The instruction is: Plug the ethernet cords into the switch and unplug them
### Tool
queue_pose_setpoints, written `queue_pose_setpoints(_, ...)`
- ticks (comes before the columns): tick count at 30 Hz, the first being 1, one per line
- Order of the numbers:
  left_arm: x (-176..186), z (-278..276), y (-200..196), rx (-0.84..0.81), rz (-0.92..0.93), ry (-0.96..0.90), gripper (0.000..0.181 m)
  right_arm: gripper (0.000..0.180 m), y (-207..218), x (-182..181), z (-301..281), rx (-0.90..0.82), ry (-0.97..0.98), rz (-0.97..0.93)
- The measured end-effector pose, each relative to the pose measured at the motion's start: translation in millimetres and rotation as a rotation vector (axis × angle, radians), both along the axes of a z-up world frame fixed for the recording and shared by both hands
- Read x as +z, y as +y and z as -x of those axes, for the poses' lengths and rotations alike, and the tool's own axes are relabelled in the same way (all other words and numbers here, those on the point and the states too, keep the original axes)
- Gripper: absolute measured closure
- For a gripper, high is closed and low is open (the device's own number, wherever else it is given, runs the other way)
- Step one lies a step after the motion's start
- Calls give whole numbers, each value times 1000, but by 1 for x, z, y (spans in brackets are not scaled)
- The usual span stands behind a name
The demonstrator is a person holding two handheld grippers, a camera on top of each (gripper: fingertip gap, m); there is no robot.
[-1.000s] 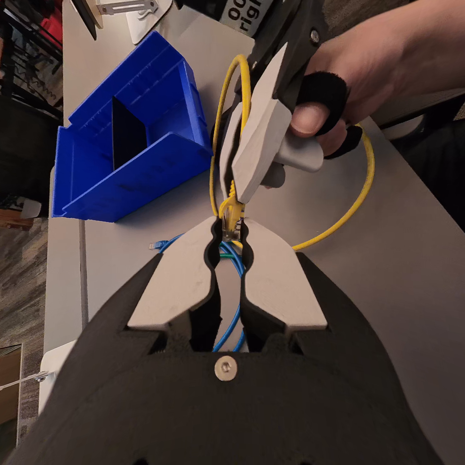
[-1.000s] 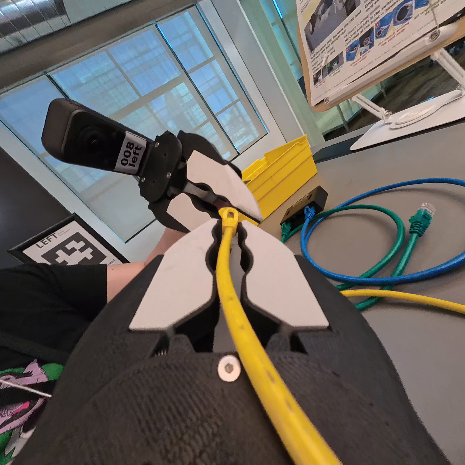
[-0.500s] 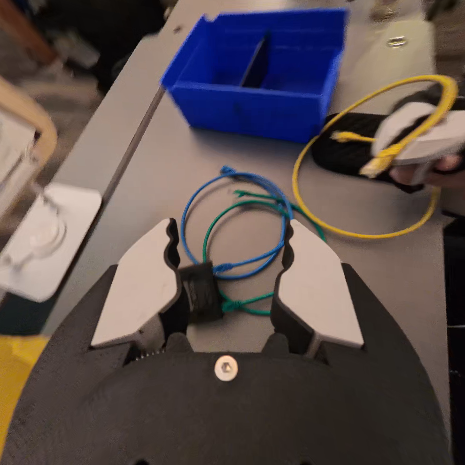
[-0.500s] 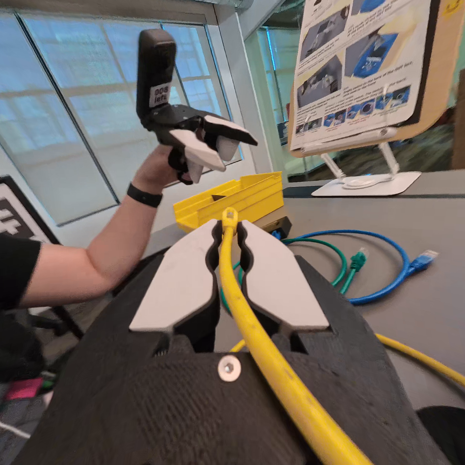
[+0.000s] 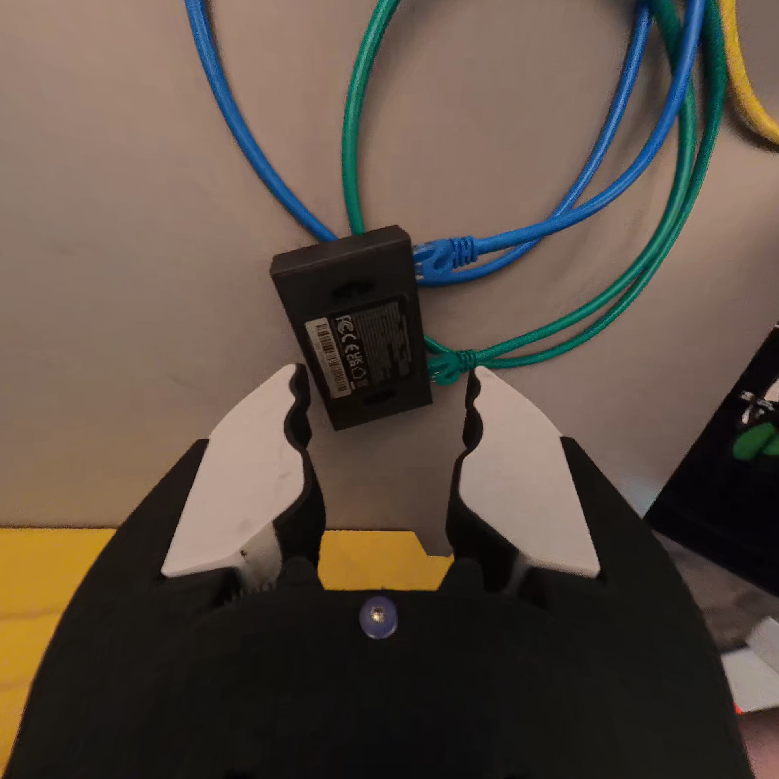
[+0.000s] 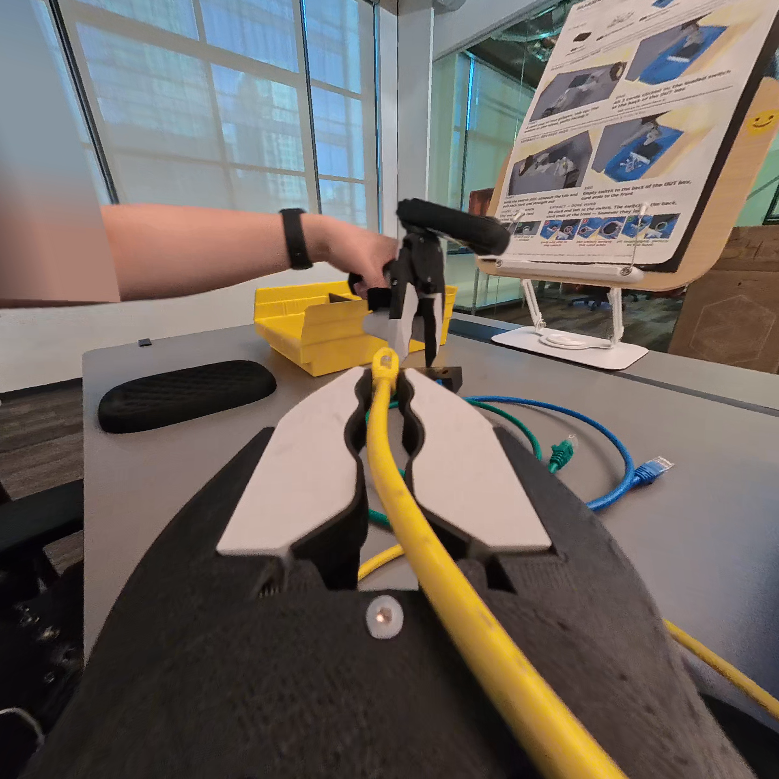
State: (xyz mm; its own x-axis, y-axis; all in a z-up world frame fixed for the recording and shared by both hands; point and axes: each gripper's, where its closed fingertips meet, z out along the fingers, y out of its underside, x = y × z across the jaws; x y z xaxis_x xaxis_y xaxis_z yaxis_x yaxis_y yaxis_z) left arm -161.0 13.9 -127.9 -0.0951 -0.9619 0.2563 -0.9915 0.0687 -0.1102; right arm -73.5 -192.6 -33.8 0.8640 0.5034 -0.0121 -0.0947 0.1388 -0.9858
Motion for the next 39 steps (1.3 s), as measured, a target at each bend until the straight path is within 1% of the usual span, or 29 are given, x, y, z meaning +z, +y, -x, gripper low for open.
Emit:
queue_pose_setpoints(2,-1,-5,5,-6,31,4,106,167,0,-2,1,6,-2,5)
queue_pose_setpoints(4,-2,-6,10,-4,39,23,111,167,-1,-2,2,15,-6,3)
queue_pose_setpoints(6,-6,-3,14,-13,28,53,109,167,0,-2,2,16,-10,5)
queue_pose_setpoints(10,-11,4,10,-3,90,89,110,167,-2,0,3,26,-11,-3)
queue_pose_setpoints(12,-10,4,0,31,165,106,120,167,-3,1,4,26,-17,-10)
queue_pose_setpoints(14,-10,-1,-7,51,180,86,113,167,-3,1,5,28,-23,-14)
queue_pose_setpoints(15,-11,-2,-6,37,144,69,110,167,-4,1,5,26,-28,-16)
queue_pose_setpoints(17,-10,-5,5,-19,-14,-4,93,167,-5,1,5,23,-35,-23)
queue_pose_setpoints(19,4,-10,17,-68,-164,-109,99,167,-6,2,5,19,-39,-30)
queue_pose_setpoints(21,24,-16,22,-122,-303,-242,97,167,-5,2,5,14,-44,-34)
queue_pose_setpoints(22,35,-17,22,-174,-379,-305,99,167,-5,2,5,12,-48,-37)
queue_pose_setpoints(23,43,-15,22,-243,-471,-346,106,167,-5,2,5,11,-52,-37)
queue_pose_setpoints(25,52,-10,18,-384,-641,-404,100,167,-6,1,6,13,-57,-37)
queue_pose_setpoints(26,49,-6,15,-450,-695,-391,99,167,-6,1,7,15,-59,-38)
queue_pose_setpoints(27,41,1,14,-511,-717,-328,92,167,-6,1,8,18,-60,-36)
queue_pose_setpoints(30,13,15,22,-598,-710,-91,73,167,-5,-1,9,22,-61,-30)
queue_pose_setpoints(33,2,3,25,-737,-730,-89,79,167,-3,-4,10,18,-66,-13)
queue_pose_setpoints(35,-2,-8,22,-783,-712,-118,77,167,-4,-5,10,21,-62,-10)
queue_pose_setpoints(37,-7,-14,18,-835,-662,-126,70,167,-3,-7,11,28,-51,5)
queue_pose_setpoints(38,-10,-16,16,-862,-632,-129,72,167,-2,-7,10,26,-47,8)
queue_pose_setpoints(39,-14,-17,15,-879,-604,-127,70,167,-1,-8,9,23,-44,14)
